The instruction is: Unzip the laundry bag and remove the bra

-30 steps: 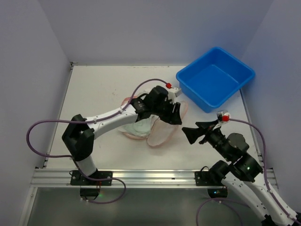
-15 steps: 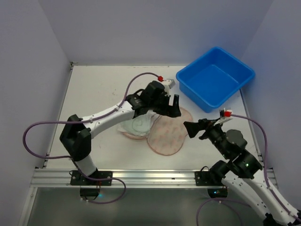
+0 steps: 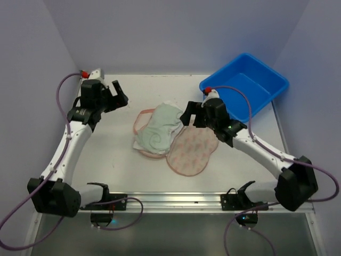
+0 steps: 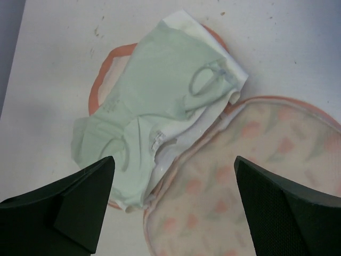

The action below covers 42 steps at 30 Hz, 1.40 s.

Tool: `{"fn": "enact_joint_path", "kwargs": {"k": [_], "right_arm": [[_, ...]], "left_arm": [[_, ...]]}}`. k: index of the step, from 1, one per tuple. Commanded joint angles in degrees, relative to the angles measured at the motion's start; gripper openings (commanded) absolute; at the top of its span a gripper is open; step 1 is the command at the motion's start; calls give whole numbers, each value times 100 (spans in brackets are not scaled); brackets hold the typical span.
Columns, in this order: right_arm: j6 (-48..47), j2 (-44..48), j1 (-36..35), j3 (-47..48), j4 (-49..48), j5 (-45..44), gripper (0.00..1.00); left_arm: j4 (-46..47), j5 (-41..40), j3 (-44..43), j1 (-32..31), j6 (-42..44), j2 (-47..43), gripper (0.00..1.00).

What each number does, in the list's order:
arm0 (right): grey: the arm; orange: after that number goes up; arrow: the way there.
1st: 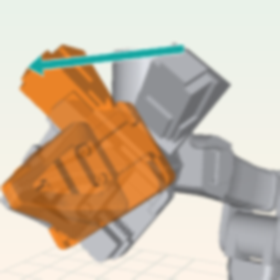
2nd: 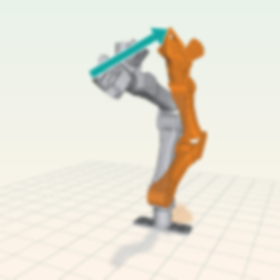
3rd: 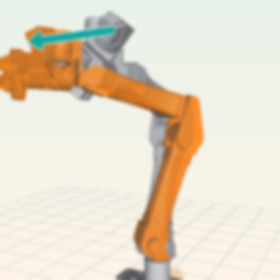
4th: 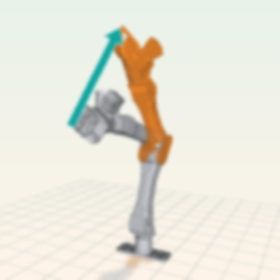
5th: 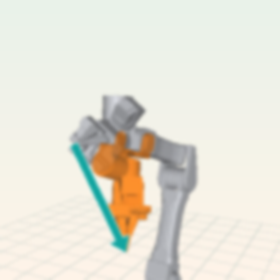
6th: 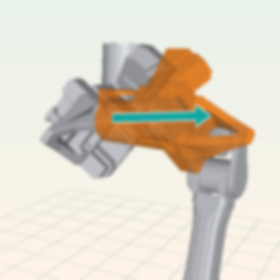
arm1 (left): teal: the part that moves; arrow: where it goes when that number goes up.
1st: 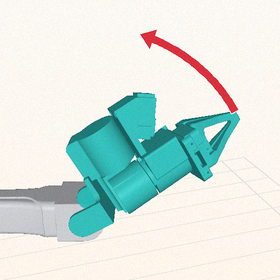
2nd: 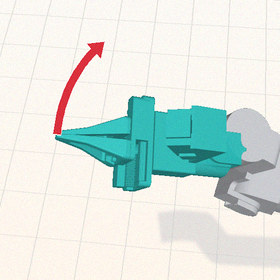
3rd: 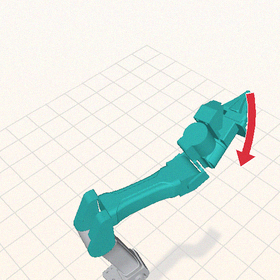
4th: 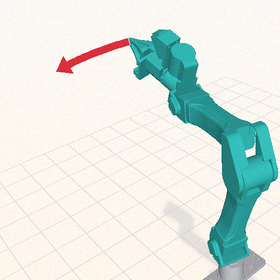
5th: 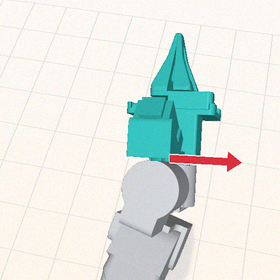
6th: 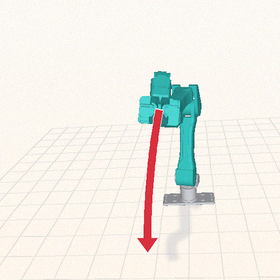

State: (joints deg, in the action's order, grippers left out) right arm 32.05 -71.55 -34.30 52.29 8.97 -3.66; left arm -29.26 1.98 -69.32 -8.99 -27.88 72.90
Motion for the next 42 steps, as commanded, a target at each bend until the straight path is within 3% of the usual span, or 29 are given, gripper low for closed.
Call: {"fn": "enact_joint_path", "kwargs": {"k": [1,6,16,21,22,24,28,34,37,42], "right_arm": [[-94,-788,257,640,-528,329,94],[-568,-2298,337,1800,-458,823,81],[-1439,-4286,319,3295,218,1403,79],[-1395,-4736,152,3305,263,1430,82],[-1395,-4789,117,3305,359,1403,78],[-1386,-4649,-23,3138,263,1307,81],[-1360,-4666,-365,3331,1070,894,77],[-1053,-4395,-761,2726,1125,508,75],[-850,-4175,-814,2304,923,375,63],[-692,-4043,-815,2022,799,278,31]], "left_arm": [[172,-731,854,240,458,-820,100],[763,-1173,1912,346,634,-1550,100],[729,-1226,1966,372,784,-1709,100],[772,-1015,1992,477,775,-1736,100],[790,-989,2010,486,775,-1736,100],[807,-919,2010,513,766,-1736,100],[816,-822,2019,548,775,-1727,100],[843,-752,2071,565,766,-1736,100],[851,-708,2072,565,766,-1718,100],[860,-681,2072,574,766,-1683,100]]}}
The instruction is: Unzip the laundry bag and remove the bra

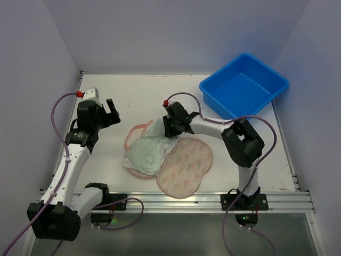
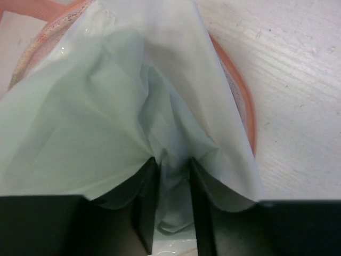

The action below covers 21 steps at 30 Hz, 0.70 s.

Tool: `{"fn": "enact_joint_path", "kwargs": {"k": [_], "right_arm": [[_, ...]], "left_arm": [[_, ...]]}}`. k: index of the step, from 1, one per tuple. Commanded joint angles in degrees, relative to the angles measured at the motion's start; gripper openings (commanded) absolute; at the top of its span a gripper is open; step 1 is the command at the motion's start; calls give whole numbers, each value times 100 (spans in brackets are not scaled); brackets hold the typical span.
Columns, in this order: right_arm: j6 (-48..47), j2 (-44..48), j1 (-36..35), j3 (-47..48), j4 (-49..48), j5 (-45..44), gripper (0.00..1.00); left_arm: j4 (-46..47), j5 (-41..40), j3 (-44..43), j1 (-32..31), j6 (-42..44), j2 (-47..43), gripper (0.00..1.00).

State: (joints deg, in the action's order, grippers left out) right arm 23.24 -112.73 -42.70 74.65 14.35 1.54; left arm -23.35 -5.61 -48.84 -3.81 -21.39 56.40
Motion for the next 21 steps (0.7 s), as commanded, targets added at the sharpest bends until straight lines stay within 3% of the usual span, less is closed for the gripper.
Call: {"fn": "enact_joint_path", "kwargs": {"k": [1,4,7,18,21], "right_arm": [[180,102,33,-223,218,-225,23],[180,286,25,-258,113,-181,9],[137,663,33,-311,33,-180,1],[-724,2518,25,5,322,-145,0],[-1067,2992,33,268,472,-504,0]], "left_arm": [[279,77,41,56,117,-33,100],[288,60,50,56,117,-24,100],[288,68,41,56,117,2,100],[288,51,50,83,108,11,100],[288,42,41,100,108,-24,100]]}}
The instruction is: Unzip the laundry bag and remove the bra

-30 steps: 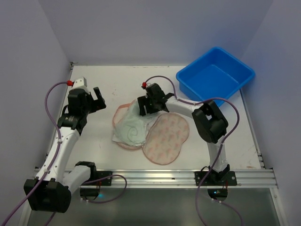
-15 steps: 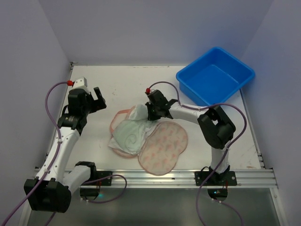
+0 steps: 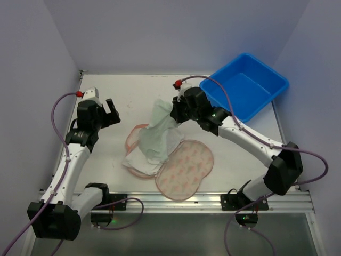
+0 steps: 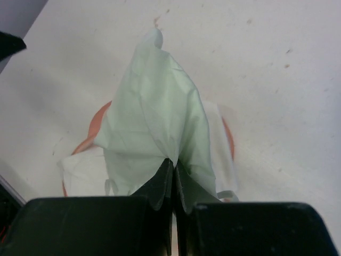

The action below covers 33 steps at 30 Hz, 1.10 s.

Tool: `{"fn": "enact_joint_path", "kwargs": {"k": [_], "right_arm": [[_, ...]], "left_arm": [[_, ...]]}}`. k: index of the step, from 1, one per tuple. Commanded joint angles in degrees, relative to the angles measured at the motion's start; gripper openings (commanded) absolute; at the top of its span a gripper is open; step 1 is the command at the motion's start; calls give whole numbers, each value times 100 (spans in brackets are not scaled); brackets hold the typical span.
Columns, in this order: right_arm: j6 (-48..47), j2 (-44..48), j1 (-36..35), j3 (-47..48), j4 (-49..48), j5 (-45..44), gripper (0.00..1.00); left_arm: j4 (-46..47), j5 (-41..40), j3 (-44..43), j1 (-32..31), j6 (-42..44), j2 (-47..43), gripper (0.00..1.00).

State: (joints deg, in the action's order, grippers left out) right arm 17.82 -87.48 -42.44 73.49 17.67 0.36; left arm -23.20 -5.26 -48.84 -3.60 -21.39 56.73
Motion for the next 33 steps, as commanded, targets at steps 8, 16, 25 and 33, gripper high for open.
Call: {"fn": "enact_joint_path", "kwargs": {"k": [8,16,25,33], "right_arm": [[-1465,1207,832,1702,439,-1047,0],[-3046,962,2061,2512,-307,-1829,0],[-2953,-66,3231,2355,-1045,-1672,0],[-1845,-822,3961,1800,-1126,-600,0]], "left_arm": [[272,-10,50,87,108,-83,100],[255,-2,59,96,117,-101,100],[263,25,59,105,117,-109,100],[263,7,68,105,108,-92,100]]}}
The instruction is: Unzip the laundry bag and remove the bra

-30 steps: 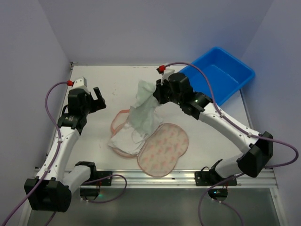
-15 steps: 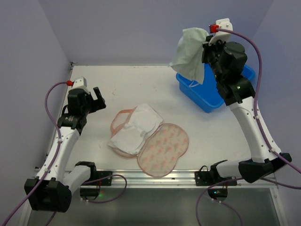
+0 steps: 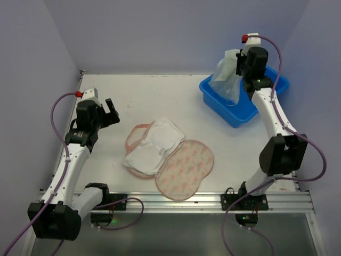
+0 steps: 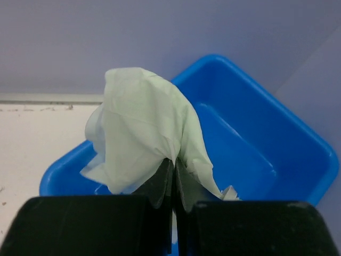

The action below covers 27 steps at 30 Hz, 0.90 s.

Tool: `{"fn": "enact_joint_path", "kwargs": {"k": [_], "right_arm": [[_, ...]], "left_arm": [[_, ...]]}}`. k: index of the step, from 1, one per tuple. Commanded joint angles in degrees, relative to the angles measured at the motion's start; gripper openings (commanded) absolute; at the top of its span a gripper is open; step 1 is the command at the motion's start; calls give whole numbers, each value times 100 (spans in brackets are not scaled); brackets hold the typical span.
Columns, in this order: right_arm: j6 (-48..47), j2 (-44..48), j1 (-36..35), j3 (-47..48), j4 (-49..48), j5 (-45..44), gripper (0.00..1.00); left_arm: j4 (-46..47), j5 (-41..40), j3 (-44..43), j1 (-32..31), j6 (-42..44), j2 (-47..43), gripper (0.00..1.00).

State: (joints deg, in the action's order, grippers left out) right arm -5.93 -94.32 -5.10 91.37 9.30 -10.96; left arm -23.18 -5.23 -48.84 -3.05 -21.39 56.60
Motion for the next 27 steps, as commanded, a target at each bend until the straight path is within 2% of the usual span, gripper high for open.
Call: {"fn": "enact_joint_path", "kwargs": {"k": [1,3,8,11,12,14,15,18,21,25,27], "right_arm": [[741,-252,394,90,-193,647,0],[804,-742,484,301,-8,736,0],[1024,-1930,958,1540,792,666,0],[1121,-2624,1073,2190,1056,289,23],[1138,-2774,1090,2383,1274,70,39],[1182,-3091,1090,2928,1503,-72,56],[1226,-3127,1082,3052,1592,-116,68],[1410,-2909,1056,3176,1750,-389,78],[1621,-2285,916,2817,1655,-416,85],[1771,-1292,476,1651,1426,470,89],[1815,-784,-101,1253,1408,919,90]], "left_arm": [[261,5,76,50,108,-61,100],[261,14,76,50,108,-61,100],[270,31,76,59,117,-9,100],[270,49,76,59,117,44,100],[270,49,68,59,117,53,100],[270,66,68,68,126,79,100],[270,75,68,76,126,79,100],[279,119,68,103,117,97,100],[296,216,59,120,117,88,100],[296,286,59,155,108,44,100],[296,286,59,182,108,9,100]]}}
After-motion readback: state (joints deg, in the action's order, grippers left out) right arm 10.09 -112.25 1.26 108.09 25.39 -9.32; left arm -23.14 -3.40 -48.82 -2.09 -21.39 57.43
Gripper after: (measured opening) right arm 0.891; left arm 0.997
